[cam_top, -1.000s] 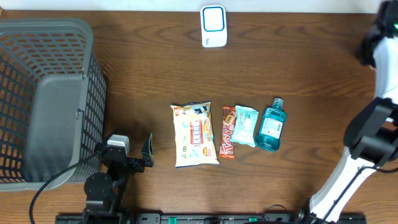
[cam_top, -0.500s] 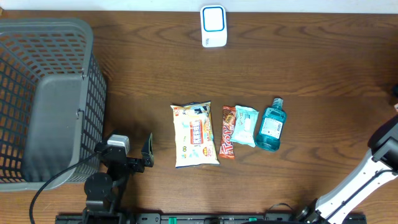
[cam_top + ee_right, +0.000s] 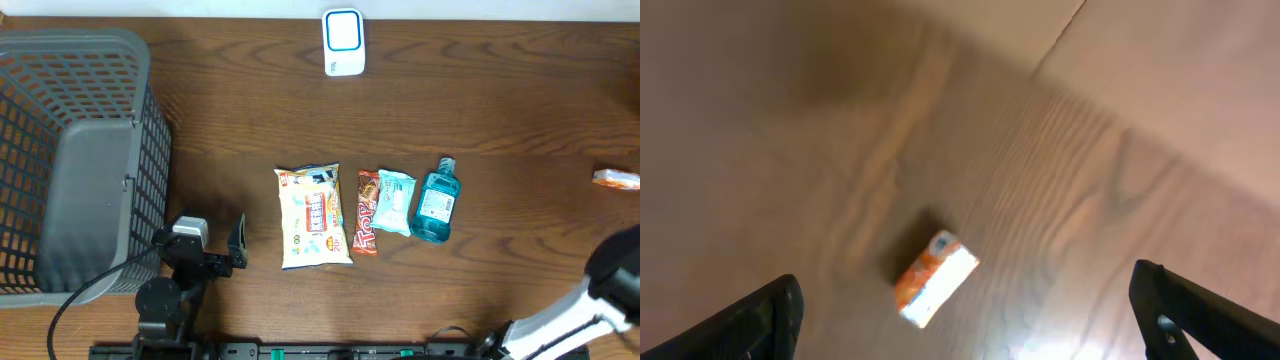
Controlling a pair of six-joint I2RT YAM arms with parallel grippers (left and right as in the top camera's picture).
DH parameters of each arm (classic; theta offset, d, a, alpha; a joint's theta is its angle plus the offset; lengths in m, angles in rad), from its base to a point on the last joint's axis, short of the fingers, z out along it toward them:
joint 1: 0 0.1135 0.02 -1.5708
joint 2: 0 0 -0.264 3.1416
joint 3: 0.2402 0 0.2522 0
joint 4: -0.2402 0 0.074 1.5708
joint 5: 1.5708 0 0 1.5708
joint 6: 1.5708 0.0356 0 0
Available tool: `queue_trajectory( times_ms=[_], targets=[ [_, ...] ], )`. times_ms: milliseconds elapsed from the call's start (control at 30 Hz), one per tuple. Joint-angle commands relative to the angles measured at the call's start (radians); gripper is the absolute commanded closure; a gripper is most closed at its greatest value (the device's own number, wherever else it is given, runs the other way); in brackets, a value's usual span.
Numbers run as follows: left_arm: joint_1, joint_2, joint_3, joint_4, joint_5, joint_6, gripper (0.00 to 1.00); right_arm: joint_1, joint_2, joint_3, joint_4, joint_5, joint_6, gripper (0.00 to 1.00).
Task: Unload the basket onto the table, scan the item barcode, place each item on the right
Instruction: 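Move the orange box to the table's right edge and release it, then bring the right gripper back over the green wipes pack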
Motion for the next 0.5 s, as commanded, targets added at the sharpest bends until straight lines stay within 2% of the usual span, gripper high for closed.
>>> queue_trajectory(
  times_ms=[0, 67, 300, 367, 467],
  targets=[
    [0.004, -0.005, -0.016, -0.027, -0.002, 0.013, 0.02, -0.008, -0.129, 0.012, 0.011, 0.015, 0.037, 0.01],
    [0.004, -0.005, -0.016, -0.026, -0.002, 0.013, 0.02, -0.009, -0.169, 0.012, 0.018, -0.097, 0.037, 0.01],
    [0.004, -0.005, -0.016, -0.026, -0.002, 0.013, 0.02, 0.008, -0.189, 0.002, -0.021, -0.843, 0.029, 0.01],
    [0.004, -0.005, -0.016, -0.027, -0.002, 0.013, 0.02, 0.046, -0.182, -0.014, -0.050, -0.941, 0.023, 0.01],
    [0.004, -0.005, -0.016, -0.027, -0.002, 0.013, 0.02, 0.158, -0.180, -0.059, -0.106, -0.955, -0.027, 0.01]
  ],
)
